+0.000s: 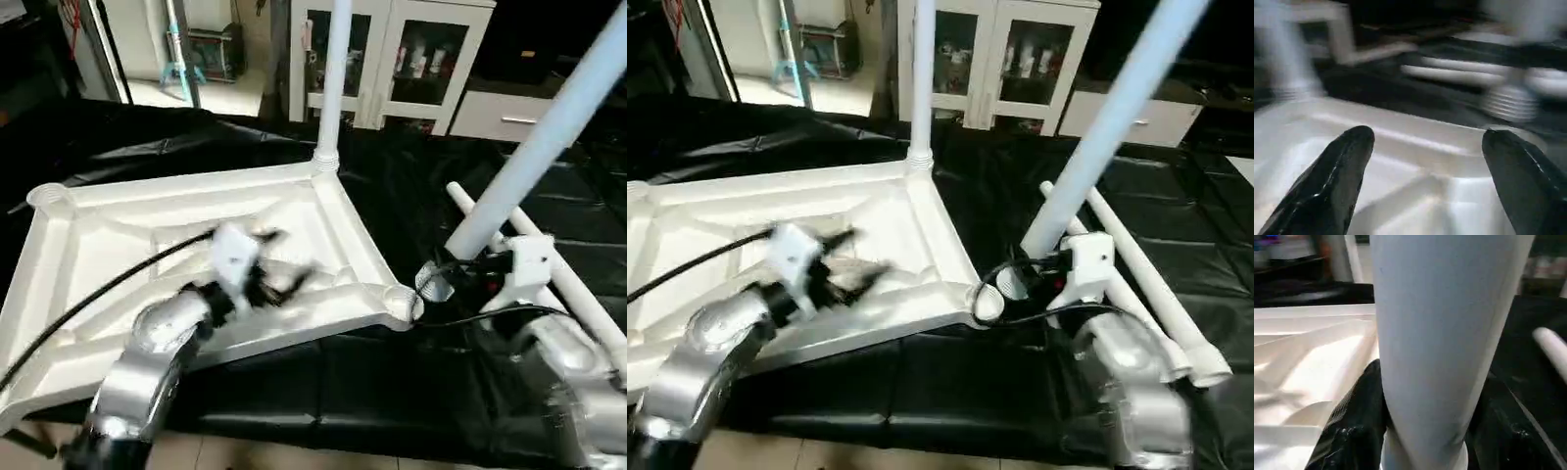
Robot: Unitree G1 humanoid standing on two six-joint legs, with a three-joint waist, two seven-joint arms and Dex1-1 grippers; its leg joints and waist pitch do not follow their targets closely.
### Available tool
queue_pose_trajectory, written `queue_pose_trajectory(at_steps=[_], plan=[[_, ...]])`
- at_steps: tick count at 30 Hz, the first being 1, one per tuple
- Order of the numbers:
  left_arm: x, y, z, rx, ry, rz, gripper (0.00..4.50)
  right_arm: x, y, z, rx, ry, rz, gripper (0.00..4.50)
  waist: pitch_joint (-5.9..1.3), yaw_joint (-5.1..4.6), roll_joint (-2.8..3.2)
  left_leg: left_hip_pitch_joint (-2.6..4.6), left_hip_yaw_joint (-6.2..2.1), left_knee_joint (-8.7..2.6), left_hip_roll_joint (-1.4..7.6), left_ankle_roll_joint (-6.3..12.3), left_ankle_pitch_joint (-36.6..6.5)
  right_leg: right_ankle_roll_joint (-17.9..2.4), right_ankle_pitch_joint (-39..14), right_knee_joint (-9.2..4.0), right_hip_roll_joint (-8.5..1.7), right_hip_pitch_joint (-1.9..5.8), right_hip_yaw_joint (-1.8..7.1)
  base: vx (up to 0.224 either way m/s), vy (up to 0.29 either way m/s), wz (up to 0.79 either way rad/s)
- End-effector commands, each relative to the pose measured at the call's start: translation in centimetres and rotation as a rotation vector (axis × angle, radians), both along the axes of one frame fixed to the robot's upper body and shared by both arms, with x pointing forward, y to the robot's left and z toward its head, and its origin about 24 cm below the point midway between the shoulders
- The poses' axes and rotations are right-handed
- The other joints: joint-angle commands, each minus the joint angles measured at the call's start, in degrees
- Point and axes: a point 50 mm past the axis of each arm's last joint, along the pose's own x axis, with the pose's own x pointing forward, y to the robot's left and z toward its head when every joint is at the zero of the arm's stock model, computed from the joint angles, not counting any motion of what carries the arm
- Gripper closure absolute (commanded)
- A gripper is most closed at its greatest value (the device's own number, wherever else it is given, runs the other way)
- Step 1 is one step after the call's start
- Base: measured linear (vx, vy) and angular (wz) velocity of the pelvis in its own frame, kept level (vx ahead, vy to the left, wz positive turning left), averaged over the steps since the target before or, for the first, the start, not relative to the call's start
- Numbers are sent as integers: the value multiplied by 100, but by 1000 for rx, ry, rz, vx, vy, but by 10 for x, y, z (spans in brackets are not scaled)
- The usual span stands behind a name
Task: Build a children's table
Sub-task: Pick table leg
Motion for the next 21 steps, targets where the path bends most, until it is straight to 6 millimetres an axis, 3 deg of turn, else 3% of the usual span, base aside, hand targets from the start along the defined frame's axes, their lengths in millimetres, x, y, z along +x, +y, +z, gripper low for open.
queue_pose_trajectory(at_steps=[1,2,6,7,8,10,11,15,19,21], plan=[[-3,-16,-7,28,86,-148,47,3,-7,12,-3,-21,74,264,-283,4,12,-55,-118,-571,391,251,-181,-1240,-273,-354,-349,235,212,0,0,0],[-3,-19,-11,49,109,-179,47,5,-9,14,-27,-23,97,264,-286,3,49,-60,-110,-560,391,306,-113,-1297,-278,-368,-353,246,209,0,0,0],[-5,-21,-26,180,180,-272,47,11,-14,24,-97,-26,167,264,-317,-15,-11,-91,-101,-534,397,457,62,-1405,-252,-364,-379,303,221,0,0,0],[-6,-20,-28,188,192,-283,47,11,-15,25,-103,-27,170,264,-320,-17,-3,-93,-93,-523,405,494,136,-1437,-207,-367,-383,295,222,0,0,0],[-7,-21,-28,200,192,-295,64,12,-15,26,-101,-24,171,264,-323,-25,-54,-99,-84,-522,411,518,142,-1454,-215,-373,-383,299,221,0,0,0],[-6,-22,-30,243,195,-294,85,13,-16,26,-110,-15,178,264,-325,-2,-43,-77,-70,-517,435,586,233,-1569,-198,-364,-374,261,207,0,0,0],[-5,-22,-31,271,194,-283,95,13,-15,25,-111,-9,185,264,-322,-4,-73,-76,-62,-517,440,605,224,-1586,-225,-367,-370,256,202,0,0,0],[3,-20,-37,361,181,-204,124,10,-9,22,-99,5,220,264,-301,2,-67,-75,-64,-537,456,553,2,-1518,-619,-397,-380,246,195,0,0,0],[4,-17,-39,375,197,-178,163,8,-4,17,-83,16,227,264,-304,3,-72,-76,-59,-543,463,508,47,-1545,-471,-379,-385,238,194,0,0,0],[4,-16,-40,381,197,-176,163,8,-3,17,-83,16,226,264,-296,5,-60,-85,-61,-549,459,494,-15,-1535,-549,-391,-387,241,198,0,0,0]])
